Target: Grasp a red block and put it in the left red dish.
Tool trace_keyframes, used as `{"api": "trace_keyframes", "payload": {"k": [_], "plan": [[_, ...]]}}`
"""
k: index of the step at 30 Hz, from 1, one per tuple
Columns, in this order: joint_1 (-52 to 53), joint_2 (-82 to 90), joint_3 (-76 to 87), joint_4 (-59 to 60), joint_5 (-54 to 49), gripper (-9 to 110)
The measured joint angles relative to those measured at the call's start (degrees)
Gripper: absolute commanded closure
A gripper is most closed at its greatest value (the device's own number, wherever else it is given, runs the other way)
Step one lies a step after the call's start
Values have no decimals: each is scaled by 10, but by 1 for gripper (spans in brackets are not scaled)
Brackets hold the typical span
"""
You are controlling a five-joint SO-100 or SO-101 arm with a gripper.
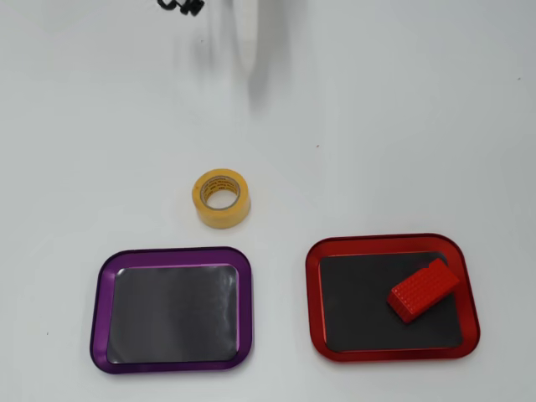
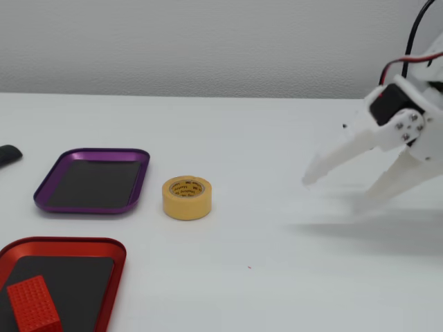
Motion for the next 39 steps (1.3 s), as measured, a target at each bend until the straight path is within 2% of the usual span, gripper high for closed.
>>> {"api": "trace_keyframes", "payload": {"k": [4,11,17,39], "plan": [[-55,0,19,-33,82,78],[-67,0,33,-40,87,80],[-47,0,43,-39,62,103],[-42,0,43,-30,59,102]]}}
